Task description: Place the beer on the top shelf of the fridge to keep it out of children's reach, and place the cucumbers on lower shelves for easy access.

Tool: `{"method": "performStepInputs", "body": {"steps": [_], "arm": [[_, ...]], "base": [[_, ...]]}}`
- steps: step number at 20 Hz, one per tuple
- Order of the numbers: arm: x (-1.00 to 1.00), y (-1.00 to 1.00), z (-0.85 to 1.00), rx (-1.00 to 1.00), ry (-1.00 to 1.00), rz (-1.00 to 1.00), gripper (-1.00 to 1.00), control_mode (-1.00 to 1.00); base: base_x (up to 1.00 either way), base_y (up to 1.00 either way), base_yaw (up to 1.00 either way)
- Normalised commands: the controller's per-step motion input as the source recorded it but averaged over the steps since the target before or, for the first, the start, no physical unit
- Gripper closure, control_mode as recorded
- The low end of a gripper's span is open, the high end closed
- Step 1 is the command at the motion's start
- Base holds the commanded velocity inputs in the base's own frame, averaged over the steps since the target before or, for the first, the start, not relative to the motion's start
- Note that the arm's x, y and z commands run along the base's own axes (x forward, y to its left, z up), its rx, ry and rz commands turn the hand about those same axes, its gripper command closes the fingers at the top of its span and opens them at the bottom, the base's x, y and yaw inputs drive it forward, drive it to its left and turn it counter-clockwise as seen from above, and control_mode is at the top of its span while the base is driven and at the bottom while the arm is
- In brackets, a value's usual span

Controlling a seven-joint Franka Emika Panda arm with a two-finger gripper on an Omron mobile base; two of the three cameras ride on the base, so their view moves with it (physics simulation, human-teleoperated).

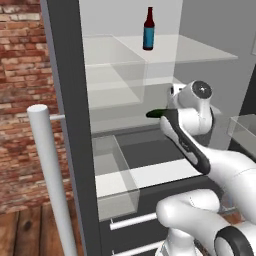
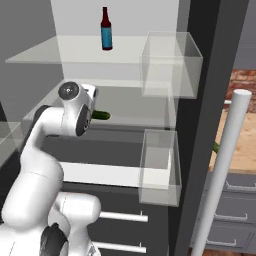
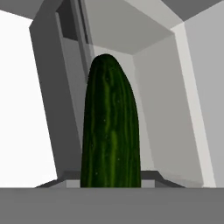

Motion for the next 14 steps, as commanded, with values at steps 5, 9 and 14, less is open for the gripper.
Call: {"method": "performStepInputs", "body": {"steps": [5, 9, 14], "arm": [[0.65, 0.0, -0.04, 0.0, 0.0, 0.0, 1.0, -1.0], [0.64, 0.0, -0.05, 0.0, 0.0, 0.0, 1.0, -1.0], [0.62, 0.0, -0.12, 0.0, 0.0, 0.0, 1.0, -1.0]], "base": [[0.0, 0.0, 0.0], [0.0, 0.0, 0.0], [0.0, 0.0, 0.0]]}}
